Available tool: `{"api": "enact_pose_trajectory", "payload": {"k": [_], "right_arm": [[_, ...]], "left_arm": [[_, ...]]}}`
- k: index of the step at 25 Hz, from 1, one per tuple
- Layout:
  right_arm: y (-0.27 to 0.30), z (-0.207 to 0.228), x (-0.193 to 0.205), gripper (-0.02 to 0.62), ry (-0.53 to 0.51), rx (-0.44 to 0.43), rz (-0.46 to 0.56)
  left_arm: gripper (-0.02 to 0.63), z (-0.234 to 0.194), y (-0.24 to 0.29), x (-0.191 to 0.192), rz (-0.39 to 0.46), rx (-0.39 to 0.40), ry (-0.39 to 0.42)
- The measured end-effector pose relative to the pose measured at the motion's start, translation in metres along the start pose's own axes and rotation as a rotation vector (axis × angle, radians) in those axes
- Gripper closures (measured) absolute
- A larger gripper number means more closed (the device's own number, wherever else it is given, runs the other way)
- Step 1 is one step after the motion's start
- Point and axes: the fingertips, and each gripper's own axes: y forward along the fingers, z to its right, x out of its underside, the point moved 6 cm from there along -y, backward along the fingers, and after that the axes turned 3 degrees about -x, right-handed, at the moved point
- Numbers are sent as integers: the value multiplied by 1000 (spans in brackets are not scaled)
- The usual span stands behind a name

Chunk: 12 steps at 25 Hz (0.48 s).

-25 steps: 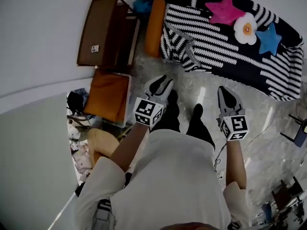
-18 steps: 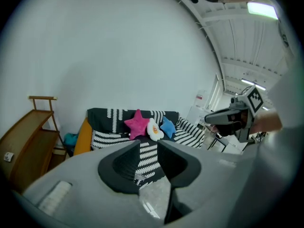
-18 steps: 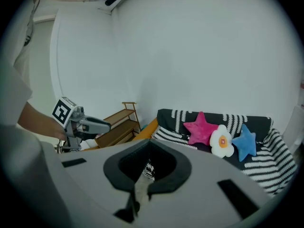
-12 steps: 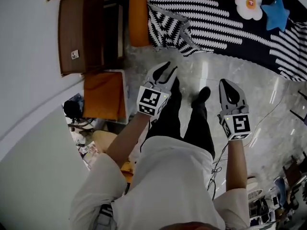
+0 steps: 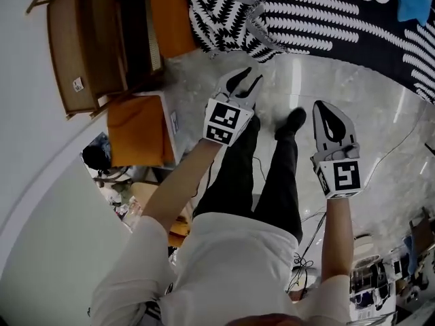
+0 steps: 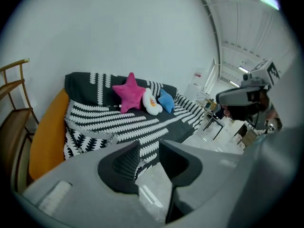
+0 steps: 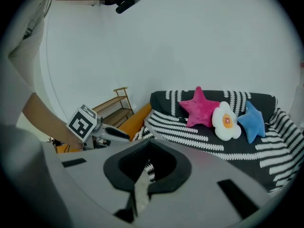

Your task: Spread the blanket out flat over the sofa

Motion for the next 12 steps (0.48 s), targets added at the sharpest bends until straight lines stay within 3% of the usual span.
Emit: {"api": "enact_pose_trajectory", "payload": {"k": [8,12], "right_arm": [[36,27,71,592,46,-10,-26],[48,40,101,592,88,-14,-31]], "left_arm": [[472,-6,92,56,-79,-2,24],[472,-9,131,84,-132,-21,-5]]}}
